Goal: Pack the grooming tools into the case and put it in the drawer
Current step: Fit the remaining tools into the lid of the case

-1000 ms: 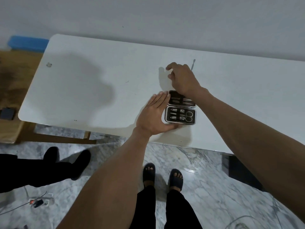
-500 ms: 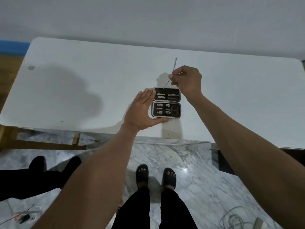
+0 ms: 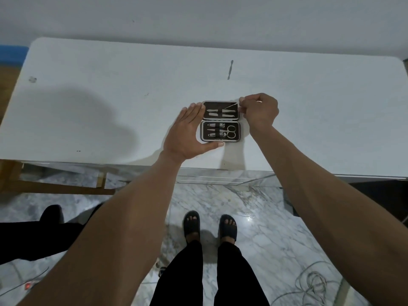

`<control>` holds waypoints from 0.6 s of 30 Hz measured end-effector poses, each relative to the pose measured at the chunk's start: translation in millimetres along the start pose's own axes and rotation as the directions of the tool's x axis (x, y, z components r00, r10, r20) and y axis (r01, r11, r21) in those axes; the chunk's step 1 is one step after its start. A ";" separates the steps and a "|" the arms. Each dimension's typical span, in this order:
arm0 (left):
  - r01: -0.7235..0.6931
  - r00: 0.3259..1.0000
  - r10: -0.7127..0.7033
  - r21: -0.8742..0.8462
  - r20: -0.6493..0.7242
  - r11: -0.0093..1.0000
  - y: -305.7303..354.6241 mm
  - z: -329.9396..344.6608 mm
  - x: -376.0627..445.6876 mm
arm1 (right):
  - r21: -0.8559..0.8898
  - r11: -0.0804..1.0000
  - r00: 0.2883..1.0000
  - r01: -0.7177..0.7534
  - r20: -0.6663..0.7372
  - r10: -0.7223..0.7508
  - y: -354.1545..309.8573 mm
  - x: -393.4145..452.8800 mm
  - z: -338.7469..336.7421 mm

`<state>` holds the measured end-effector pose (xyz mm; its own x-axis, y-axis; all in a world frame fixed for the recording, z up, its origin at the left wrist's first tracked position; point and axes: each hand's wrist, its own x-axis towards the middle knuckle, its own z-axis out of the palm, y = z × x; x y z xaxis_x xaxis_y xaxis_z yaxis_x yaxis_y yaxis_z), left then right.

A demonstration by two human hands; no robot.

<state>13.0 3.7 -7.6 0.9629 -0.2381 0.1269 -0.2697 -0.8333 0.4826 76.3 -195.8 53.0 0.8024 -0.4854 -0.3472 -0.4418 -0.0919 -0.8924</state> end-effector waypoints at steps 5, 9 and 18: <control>-0.008 1.000 0.008 -0.002 -0.014 1.000 -0.3 0.5 -0.2 | -0.130 0.991 1.000 0.016 0.003 -0.016 1.8 0.8 5.3; -0.009 1.000 0.009 -0.003 -0.013 1.000 -0.6 0.3 0.6 | -0.306 0.947 0.995 0.095 0.044 -0.086 3.4 0.6 2.5; -0.006 1.000 0.006 0.007 -0.005 1.000 -0.6 -0.1 0.8 | -0.508 0.810 0.955 0.293 0.196 -0.223 4.7 1.8 -1.6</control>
<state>13.9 4.1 -7.6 0.9614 -0.2403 0.1340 -0.2751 -0.8352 0.4761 74.9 -198.6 48.6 0.9431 -0.2732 -0.1894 -0.3268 -0.6582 -0.6782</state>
